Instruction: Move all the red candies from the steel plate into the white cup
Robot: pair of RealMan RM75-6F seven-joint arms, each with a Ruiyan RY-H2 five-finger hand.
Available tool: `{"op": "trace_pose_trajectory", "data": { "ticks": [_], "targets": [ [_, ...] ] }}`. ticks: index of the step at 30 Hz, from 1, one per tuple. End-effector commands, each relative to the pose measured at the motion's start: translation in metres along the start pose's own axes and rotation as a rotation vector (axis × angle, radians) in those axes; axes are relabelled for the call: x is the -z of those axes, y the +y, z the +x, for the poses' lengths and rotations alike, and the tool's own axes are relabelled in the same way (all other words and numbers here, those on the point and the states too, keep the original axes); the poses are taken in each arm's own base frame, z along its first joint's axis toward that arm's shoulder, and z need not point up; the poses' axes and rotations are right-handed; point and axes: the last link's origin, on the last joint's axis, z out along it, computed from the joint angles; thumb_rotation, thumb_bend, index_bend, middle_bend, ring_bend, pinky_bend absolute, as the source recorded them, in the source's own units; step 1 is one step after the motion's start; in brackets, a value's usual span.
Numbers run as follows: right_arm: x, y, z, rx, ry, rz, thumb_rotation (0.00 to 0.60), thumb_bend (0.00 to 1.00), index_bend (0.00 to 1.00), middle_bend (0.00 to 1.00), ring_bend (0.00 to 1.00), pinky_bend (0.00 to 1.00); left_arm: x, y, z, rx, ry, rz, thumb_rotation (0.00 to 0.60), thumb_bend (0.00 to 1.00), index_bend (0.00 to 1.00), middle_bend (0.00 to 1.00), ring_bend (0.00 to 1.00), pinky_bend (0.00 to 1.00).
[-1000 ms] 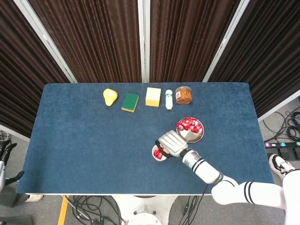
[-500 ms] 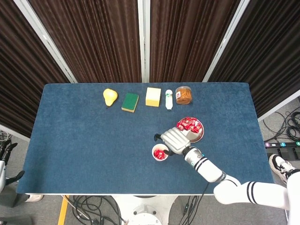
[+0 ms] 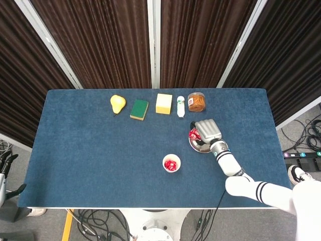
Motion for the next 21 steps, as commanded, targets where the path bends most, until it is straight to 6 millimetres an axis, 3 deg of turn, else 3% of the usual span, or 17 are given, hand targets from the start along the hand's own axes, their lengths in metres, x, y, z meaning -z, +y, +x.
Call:
{"op": "trace_pose_trajectory", "data": {
  "ticks": [1,21],
  "targets": [
    [-0.013,-0.004,-0.01,0.016,-0.028,-0.023,0.6,0.2,0.37,0.87,0.89,1.0,0.0,0.0,0.0,-0.001,-0.001,-0.001,0.6,0.0,0.22,0.21,0.21,0.2],
    [-0.033,-0.004,-0.032,0.041,-0.037,-0.088,0.6,0.2,0.43,0.87,0.9,1.0,0.0,-0.002,-0.001,0.0,-0.007,0.006,0.6,0.0,0.22,0.21,0.21,0.2]
  ]
}}
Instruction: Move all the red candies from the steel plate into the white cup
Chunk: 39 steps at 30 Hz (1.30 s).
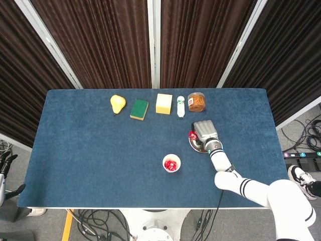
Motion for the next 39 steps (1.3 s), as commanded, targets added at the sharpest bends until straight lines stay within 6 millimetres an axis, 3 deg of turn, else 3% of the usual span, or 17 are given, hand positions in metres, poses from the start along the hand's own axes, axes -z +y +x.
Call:
{"op": "trace_pose_trajectory", "data": {
  "ticks": [1,9,15,20,23,30,39],
  "targets": [
    [-0.002,-0.002,-0.003,0.002,0.0,-0.001,0.6,0.2,0.43,0.87,0.9,1.0,0.0,0.0,0.0,0.002,0.0,0.0,0.6,0.0,0.22,0.21,0.21,0.2],
    [-0.006,-0.004,-0.008,0.011,0.0,-0.005,0.6,0.21,0.53,0.87,0.9,1.0,-0.001,-0.002,-0.002,0.006,-0.001,0.001,0.6,0.0,0.22,0.21,0.21,0.2],
    [-0.001,-0.002,-0.003,-0.005,0.011,0.006,0.6,0.3,0.59,0.87,0.9,1.0,-0.001,-0.002,-0.003,0.01,0.0,0.002,0.6,0.0,0.22,0.21,0.21,0.2],
    [0.024,0.005,0.026,-0.044,0.096,0.063,0.6,0.3,0.59,0.87,0.9,1.0,-0.001,-0.001,-0.002,0.009,0.004,-0.003,0.6,0.0,0.22,0.21,0.21,0.2],
    [0.05,0.007,0.047,-0.066,0.15,0.126,0.6,0.3,0.59,0.87,0.9,1.0,-0.001,-0.001,-0.001,0.008,0.008,-0.006,0.6,0.0,0.22,0.21,0.21,0.2],
    [0.096,-0.023,0.061,-0.095,0.15,0.329,0.6,0.3,0.6,0.87,0.9,1.0,-0.001,0.002,0.002,0.006,0.016,-0.011,0.6,0.0,0.22,0.21,0.21,0.2],
    [0.104,-0.059,0.037,-0.011,0.063,0.445,0.6,0.3,0.55,0.87,0.9,1.0,0.002,0.001,0.003,0.005,0.016,-0.004,0.6,0.0,0.22,0.21,0.21,0.2]
  ]
}}
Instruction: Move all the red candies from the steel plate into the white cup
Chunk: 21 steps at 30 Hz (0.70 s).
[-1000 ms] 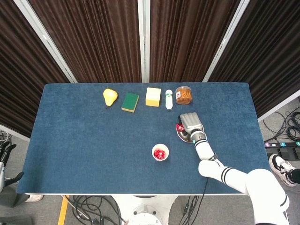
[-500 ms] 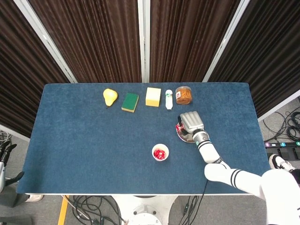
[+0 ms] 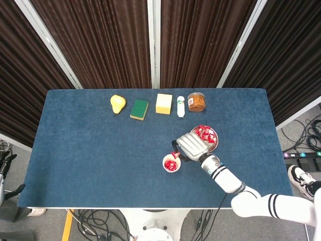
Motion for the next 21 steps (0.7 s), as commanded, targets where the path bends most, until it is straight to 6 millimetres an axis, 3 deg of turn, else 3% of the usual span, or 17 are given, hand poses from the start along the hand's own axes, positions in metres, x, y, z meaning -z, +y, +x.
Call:
{"op": "trace_pose_trajectory", "data": {
  "ticks": [1,7,16,19,21],
  "targets": [
    [-0.004,-0.008,-0.01,0.025,-0.031,0.019,0.6,0.3,0.55,0.87,0.9,1.0,0.0,0.0,-0.001,0.001,-0.002,0.0,0.6,0.0,0.22,0.21,0.21,0.2],
    [-0.008,-0.02,-0.016,0.043,-0.045,0.039,0.6,0.3,0.51,0.87,0.9,1.0,0.0,-0.001,-0.001,0.003,-0.002,0.001,0.6,0.0,0.22,0.21,0.21,0.2],
    [-0.006,-0.022,-0.017,0.052,-0.056,0.039,0.6,0.26,0.34,0.87,0.9,1.0,0.001,-0.003,-0.003,0.005,-0.001,0.005,0.6,0.0,0.22,0.21,0.21,0.2],
    [-0.001,-0.014,-0.004,0.02,-0.002,0.012,0.6,0.24,0.34,0.87,0.9,1.0,0.001,-0.004,-0.002,0.006,0.003,0.007,0.6,0.0,0.22,0.21,0.21,0.2],
    [0.002,0.003,0.005,0.021,0.039,-0.046,0.6,0.24,0.33,0.87,0.9,1.0,0.001,-0.004,-0.002,0.005,0.006,0.006,0.6,0.0,0.22,0.21,0.21,0.2]
  ]
}}
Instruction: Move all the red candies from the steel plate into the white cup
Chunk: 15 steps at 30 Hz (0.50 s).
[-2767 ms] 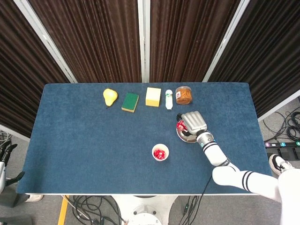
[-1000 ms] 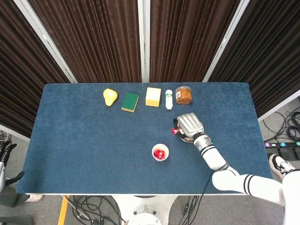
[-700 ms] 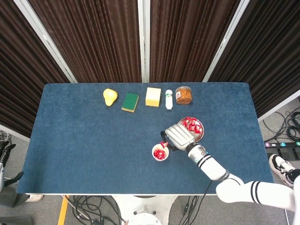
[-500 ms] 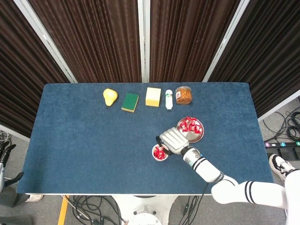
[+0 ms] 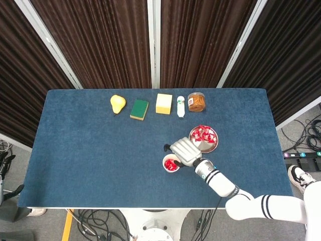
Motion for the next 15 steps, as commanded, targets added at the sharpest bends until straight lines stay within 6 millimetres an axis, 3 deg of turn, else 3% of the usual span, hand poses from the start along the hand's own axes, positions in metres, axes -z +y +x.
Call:
{"op": "trace_pose_trajectory", "data": {
  "ticks": [1,8,15],
  "targets": [
    [0.006,0.028,0.014,-0.006,0.062,-0.092,0.6,0.24,0.33,0.87,0.9,1.0,0.0,0.0,0.0,-0.001,0.002,-0.002,0.6,0.0,0.22,0.21,0.21,0.2],
    [0.003,0.093,0.001,0.035,0.0,-0.323,0.6,0.24,0.38,0.87,0.9,1.0,0.001,0.003,-0.001,0.004,0.001,-0.009,0.6,0.0,0.22,0.21,0.21,0.2],
    [-0.016,0.115,-0.025,0.045,-0.09,-0.418,0.6,0.24,0.38,0.87,0.9,1.0,0.003,0.001,0.001,0.001,0.005,-0.001,0.6,0.0,0.22,0.21,0.21,0.2]
  ]
}}
